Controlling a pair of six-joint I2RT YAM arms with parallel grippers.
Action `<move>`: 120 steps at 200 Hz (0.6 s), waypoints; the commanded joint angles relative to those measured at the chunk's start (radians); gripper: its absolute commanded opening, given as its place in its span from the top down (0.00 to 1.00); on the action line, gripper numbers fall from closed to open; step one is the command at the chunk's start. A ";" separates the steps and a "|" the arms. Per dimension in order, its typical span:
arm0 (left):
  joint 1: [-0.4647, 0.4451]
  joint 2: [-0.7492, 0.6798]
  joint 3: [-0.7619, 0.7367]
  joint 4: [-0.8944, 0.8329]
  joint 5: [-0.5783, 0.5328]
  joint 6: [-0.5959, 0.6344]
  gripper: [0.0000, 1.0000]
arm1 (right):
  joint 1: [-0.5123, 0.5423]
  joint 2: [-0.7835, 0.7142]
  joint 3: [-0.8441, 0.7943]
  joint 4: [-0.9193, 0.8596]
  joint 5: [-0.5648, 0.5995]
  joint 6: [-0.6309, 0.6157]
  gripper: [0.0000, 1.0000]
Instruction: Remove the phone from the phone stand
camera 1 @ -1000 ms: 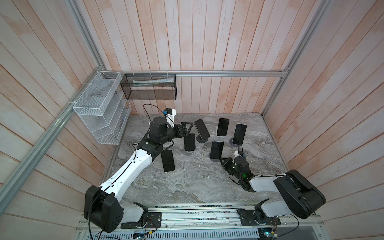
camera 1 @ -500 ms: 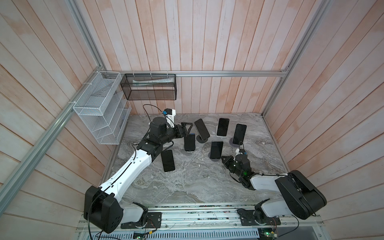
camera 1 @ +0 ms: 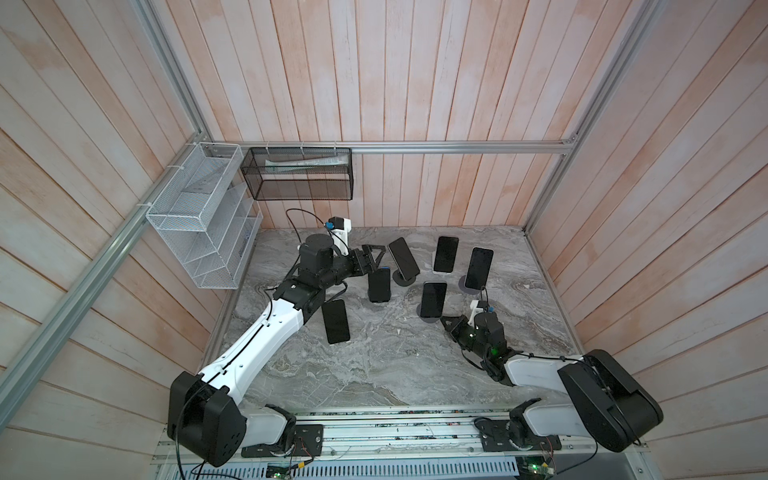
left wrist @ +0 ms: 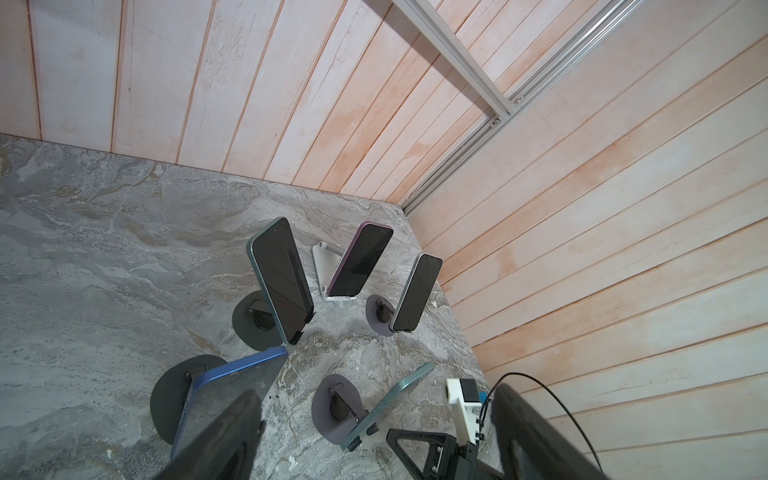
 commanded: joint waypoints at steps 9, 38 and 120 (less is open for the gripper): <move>0.002 -0.019 -0.009 0.017 -0.016 0.012 0.11 | -0.005 0.049 -0.027 0.064 -0.037 0.026 1.00; 0.003 -0.013 -0.011 0.015 -0.022 0.011 0.11 | -0.005 0.111 -0.014 0.113 -0.087 0.016 1.00; -0.002 -0.011 -0.009 0.017 -0.011 0.010 0.11 | -0.020 0.152 0.014 0.140 -0.087 -0.002 1.00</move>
